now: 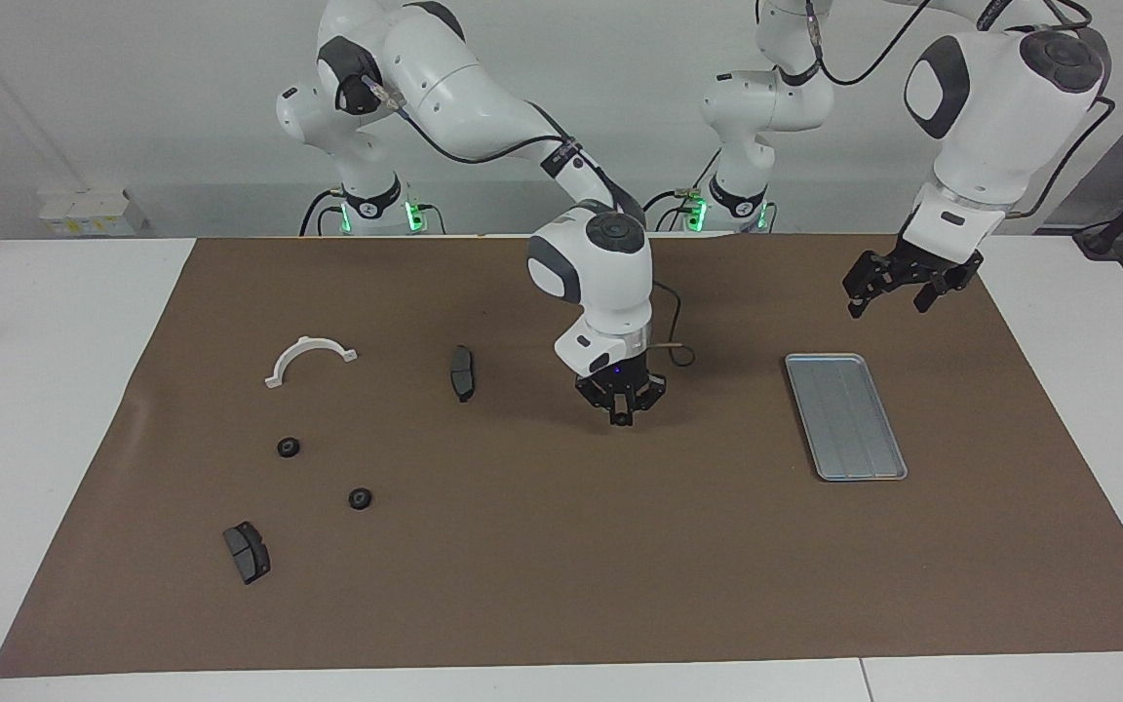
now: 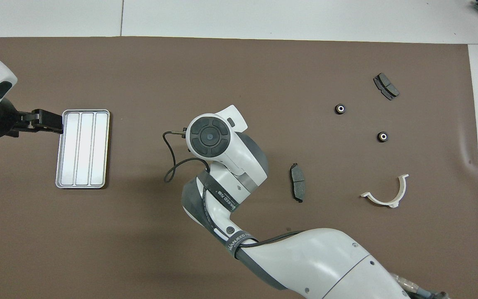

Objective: Pick bearing gear from pile to tray
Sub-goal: 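Set the gear down mid-table and open the right gripper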

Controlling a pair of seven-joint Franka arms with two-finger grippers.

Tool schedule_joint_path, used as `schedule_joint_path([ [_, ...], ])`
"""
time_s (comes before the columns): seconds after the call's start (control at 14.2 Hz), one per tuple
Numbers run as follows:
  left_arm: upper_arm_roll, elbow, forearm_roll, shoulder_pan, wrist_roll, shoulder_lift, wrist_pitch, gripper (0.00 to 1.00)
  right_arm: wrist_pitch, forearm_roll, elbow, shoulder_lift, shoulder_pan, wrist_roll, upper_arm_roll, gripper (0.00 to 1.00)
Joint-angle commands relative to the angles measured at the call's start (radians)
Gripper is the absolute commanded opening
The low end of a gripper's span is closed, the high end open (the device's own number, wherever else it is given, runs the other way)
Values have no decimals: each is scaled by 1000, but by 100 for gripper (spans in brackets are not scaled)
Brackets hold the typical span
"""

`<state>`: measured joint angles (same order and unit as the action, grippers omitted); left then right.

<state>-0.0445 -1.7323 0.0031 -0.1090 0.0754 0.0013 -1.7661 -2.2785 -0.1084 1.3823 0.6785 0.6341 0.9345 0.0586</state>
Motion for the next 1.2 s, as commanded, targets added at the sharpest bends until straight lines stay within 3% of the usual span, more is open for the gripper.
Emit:
schedule_joint_path([
  [0.0, 6, -39, 17, 11, 1, -30, -18, 100, 7, -19, -48, 39, 16, 23, 4, 0],
  [0.28, 6, -41, 17, 3, -13, -30, -9, 100, 2, -19, -37, 52, 50, 26, 4, 0],
  [0.35, 8, -39, 17, 2, -10, -30, -7, 100, 1, -19, -34, 52, 50, 26, 4, 14],
  [0.42, 8, -39, 11, 3, -5, -30, -7, 100, -3, -19, -26, 49, 52, 27, 3, 62],
  [0.49, 8, -38, 8, 3, 3, -30, -10, 100, 0, -20, -28, 46, 52, 29, 3, 92],
  [0.56, 8, -36, -3, 3, 4, -30, -10, 100, 2, -19, -28, 41, 53, 33, 3, 100],
  [0.7, 8, -30, -47, 8, 12, -26, -12, 100, 7, -19, -11, 21, 36, 35, 0, 100],
  [0.91, 18, -13, -55, -24, 139, -8, -33, 100, -12, -19, 92, -62, -25, 18, -2, 100],
  [1.13, 17, 16, -52, -127, 187, 35, -39, 100, -12, -16, 225, -186, -121, -75, -2, 100],
])
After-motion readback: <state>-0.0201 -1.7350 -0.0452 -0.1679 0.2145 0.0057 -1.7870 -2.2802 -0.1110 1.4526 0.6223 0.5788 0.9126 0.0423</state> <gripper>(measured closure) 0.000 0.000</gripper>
